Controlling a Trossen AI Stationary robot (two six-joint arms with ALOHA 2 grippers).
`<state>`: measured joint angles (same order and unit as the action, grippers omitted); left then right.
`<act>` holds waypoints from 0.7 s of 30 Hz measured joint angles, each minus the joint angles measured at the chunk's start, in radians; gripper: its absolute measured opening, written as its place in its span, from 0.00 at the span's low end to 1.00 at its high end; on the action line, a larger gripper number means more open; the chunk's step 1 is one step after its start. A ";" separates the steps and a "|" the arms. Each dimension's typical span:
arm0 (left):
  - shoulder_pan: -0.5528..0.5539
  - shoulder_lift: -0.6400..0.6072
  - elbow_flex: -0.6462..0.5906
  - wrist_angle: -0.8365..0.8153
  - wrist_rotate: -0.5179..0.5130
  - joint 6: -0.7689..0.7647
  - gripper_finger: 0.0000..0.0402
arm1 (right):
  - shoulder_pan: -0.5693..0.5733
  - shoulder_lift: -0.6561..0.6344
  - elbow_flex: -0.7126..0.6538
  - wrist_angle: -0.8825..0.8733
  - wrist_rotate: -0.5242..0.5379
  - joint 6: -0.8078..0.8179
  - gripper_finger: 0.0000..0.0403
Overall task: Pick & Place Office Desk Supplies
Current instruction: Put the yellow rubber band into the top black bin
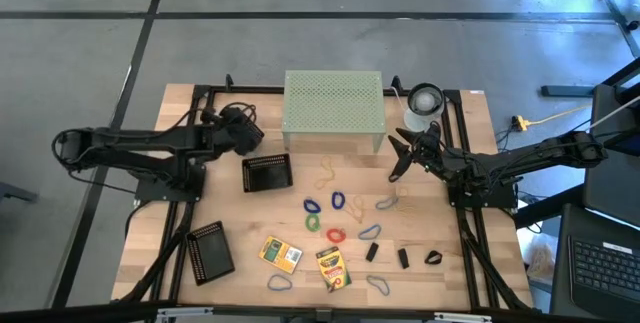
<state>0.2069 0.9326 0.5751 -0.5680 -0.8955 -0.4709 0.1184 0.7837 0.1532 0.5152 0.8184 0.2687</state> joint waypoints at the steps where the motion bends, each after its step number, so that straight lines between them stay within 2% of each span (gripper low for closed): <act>1: 0.006 0.000 0.000 -0.021 0.000 -0.013 0.01 | 0.000 0.000 0.000 0.000 0.000 0.000 0.45; 10: 0.025 0.000 0.000 -0.091 0.000 -0.069 0.03 | 0.000 0.000 0.000 0.000 0.000 -0.003 0.45; 21: 0.025 0.001 0.000 -0.091 0.000 -0.095 0.26 | 0.000 0.000 0.000 0.000 0.000 -0.003 0.45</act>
<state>0.2321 0.9337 0.5751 -0.6594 -0.8955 -0.5663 0.1184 0.7837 0.1532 0.5152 0.8185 0.2657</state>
